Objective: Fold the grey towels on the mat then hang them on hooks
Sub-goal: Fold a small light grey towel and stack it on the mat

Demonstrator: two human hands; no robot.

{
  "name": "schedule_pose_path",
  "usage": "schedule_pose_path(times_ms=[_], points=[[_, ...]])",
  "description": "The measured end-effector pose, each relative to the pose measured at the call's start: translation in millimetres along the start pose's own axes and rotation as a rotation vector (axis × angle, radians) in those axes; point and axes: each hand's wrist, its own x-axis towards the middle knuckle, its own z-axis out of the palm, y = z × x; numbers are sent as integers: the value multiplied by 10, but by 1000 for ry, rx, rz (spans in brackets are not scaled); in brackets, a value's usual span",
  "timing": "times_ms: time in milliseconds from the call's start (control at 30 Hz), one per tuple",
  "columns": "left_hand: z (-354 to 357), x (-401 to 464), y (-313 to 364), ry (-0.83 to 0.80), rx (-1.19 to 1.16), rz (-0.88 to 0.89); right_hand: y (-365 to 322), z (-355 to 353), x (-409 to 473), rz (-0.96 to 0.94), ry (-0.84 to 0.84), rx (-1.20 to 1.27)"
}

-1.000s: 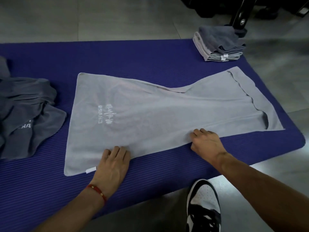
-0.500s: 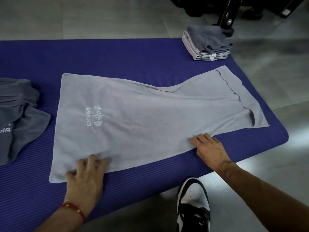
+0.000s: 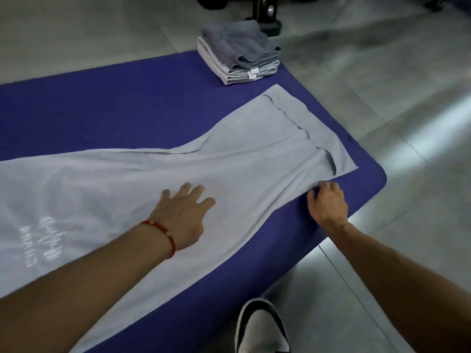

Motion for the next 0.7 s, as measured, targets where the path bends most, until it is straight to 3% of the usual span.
schedule_pose_path(times_ms=[167, 300, 400, 533, 700], points=[[40, 939, 348, 84, -109, -11, 282, 45, 669, 347, 18, 171], [116, 1352, 319, 207, 24, -46, 371, 47, 1052, 661, 136, 535], [137, 1523, 258, 285, 71, -56, 345, -70, 1195, 794, 136, 683], [88, 1694, 187, 367, 99, -66, 447, -165, 1264, 821, 90, 662], [7, 1918, 63, 383, 25, -191, 761, -246, 1247, 679, 144, 519]])
